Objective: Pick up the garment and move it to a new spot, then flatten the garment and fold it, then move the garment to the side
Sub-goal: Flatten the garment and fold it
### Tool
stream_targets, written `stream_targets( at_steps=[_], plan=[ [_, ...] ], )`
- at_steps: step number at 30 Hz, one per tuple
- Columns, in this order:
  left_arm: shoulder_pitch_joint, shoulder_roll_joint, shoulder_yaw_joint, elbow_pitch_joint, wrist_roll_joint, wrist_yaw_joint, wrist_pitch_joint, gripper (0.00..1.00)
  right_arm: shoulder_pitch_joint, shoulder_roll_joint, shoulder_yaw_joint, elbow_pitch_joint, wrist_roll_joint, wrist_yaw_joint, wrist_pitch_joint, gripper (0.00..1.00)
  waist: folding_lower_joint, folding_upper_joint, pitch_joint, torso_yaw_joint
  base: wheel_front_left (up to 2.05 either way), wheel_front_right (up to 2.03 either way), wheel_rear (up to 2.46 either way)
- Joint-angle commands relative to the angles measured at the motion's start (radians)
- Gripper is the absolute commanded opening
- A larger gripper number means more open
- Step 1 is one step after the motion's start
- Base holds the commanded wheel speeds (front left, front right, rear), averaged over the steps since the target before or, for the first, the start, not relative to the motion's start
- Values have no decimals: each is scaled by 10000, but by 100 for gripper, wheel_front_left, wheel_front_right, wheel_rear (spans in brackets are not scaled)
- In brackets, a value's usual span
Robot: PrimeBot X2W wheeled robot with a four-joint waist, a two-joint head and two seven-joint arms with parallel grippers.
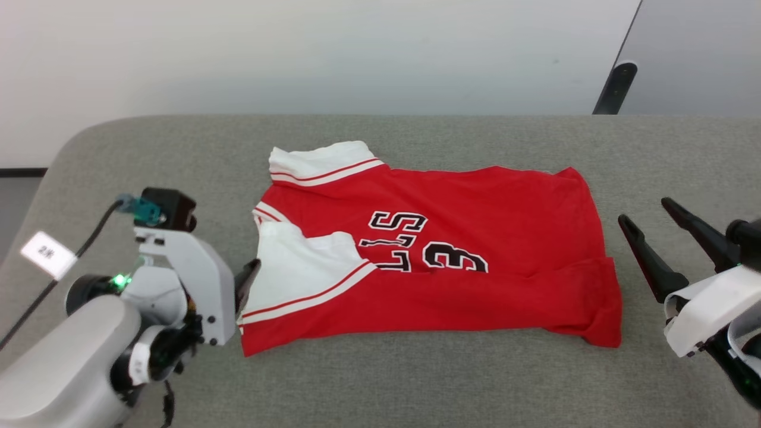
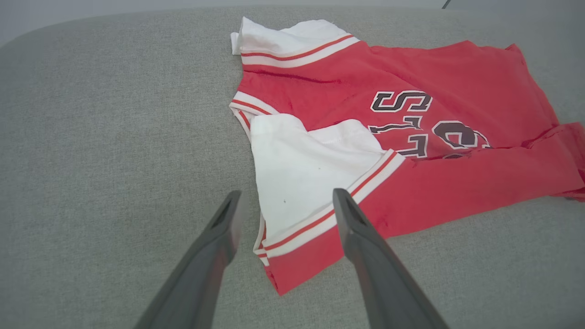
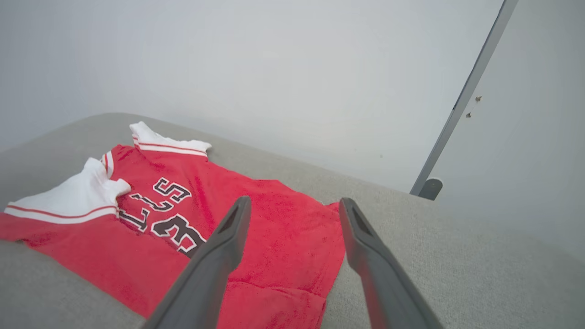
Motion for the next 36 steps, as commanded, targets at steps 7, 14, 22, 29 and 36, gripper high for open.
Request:
stream_targets(
  at_steps=[7, 14, 22, 29, 36],
  plan=[
    [365, 473, 277, -120, -719, 399, 751, 100, 1266, 1391, -1727, -1939, -1642, -9, -381, 100, 0, 0, 84, -653, 0, 0, 0],
    [63, 821, 211, 599, -1536, 647, 2574, 100, 2160, 2396, -2541, -3862, -2212, -9, 604, 100, 0, 0, 502, -1438, 0, 0, 0],
    [-142, 855, 47, 1980, -1953, 450, 3626, 100, 2749, 3047, -3187, -4766, -2357, -9, 1066, 100, 0, 0, 1031, -2027, 0, 0, 0],
    [-74, 453, -42, 3199, -2389, 568, 4194, 100, 2867, 3372, -3406, -4921, -2139, -9, 1259, 100, 0, 0, 1284, -2190, 0, 0, 0],
    [-64, -130, 41, 3624, -2859, 545, 4542, 0, 2754, 3444, -3446, -4876, -2010, -9, 1586, 100, 0, 0, 1426, -2099, 0, 0, 0]
  ],
)
